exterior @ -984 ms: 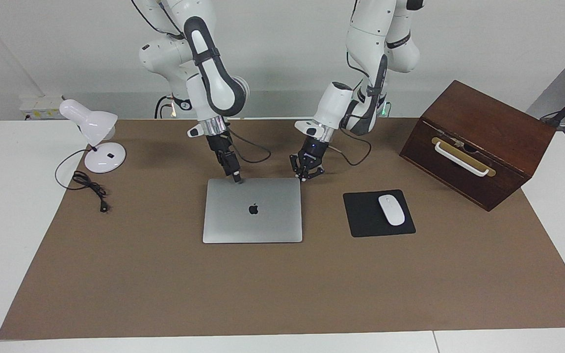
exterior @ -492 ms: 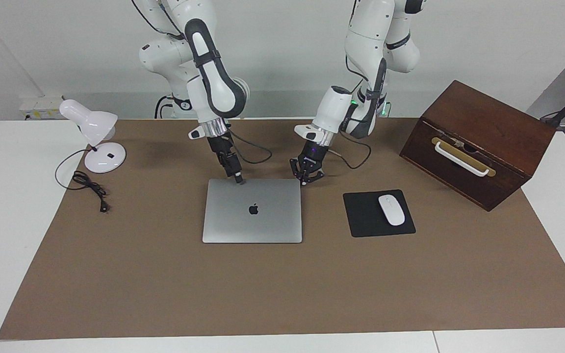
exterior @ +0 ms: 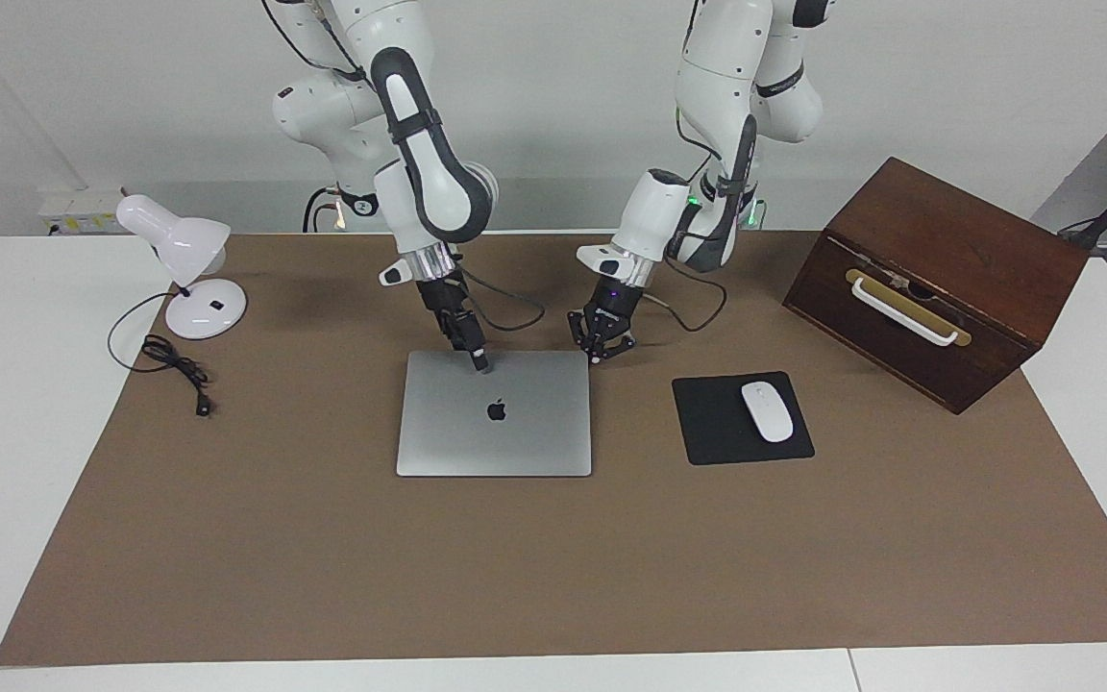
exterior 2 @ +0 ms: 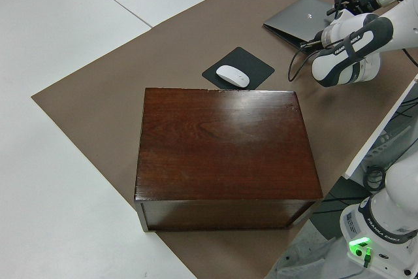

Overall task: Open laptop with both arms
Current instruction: 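Lift the laptop lid upward with the right gripper, left gripper holding base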

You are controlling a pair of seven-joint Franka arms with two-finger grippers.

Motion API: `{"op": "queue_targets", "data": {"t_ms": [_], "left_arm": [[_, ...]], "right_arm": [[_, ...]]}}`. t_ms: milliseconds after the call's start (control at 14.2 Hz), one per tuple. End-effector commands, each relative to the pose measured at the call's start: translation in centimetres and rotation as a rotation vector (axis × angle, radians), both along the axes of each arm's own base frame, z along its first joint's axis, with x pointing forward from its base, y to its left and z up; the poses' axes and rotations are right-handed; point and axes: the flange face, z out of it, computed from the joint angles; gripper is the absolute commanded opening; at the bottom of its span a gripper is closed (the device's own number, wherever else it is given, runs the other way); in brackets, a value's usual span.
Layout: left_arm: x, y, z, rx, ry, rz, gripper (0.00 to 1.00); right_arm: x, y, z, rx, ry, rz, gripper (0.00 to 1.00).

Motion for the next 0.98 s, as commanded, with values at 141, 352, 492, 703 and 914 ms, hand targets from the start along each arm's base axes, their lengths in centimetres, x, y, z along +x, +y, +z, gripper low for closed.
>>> {"op": "queue_targets", "data": {"t_ms": [141,352,492,703,914], "left_arm": [[1.6,-0.7,-0.5,0.02,-0.047,-0.034,0.0],[1.8,-0.3,-0.8,0.057,-0.069,-0.072,0.0],[1.8,-0.2,-0.8,0.058,-0.068,-0.071,0.0],[1.8,-0.2,-0.9,0.059,-0.067,-0.071,0.0],[1.9,-0.2,-1.2,0.064,-0.064,-0.071,0.0]], "right_arm": [[2.0,1.6,1.1,0.033,-0.044,0.017,1.0],[3.2,2.6,2.0,0.057,-0.071,0.022,1.0],[4.0,3.0,2.5,0.067,-0.084,0.019,1.0],[4.6,3.6,2.9,0.08,-0.1,0.028,1.0],[5.6,4.4,4.0,0.111,-0.13,0.042,1.0]]}}
